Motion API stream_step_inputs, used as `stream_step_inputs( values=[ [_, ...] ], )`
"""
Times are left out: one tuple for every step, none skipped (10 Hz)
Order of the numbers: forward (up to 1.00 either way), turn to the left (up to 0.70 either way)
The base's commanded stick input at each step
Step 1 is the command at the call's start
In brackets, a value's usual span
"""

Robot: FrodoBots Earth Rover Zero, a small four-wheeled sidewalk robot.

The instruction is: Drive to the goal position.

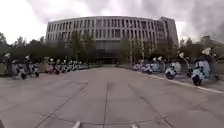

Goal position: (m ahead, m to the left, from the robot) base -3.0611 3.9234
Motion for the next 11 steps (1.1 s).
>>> stream_step_inputs(
  values=[
    [0.70, 0.00],
    [0.70, 0.00],
    [0.70, 0.00],
    [0.70, 0.00],
    [0.70, 0.00],
    [0.70, 0.00],
    [0.70, 0.00],
    [0.70, 0.00],
    [0.70, 0.00],
    [0.70, 0.00],
    [0.70, 0.00]
  ],
)
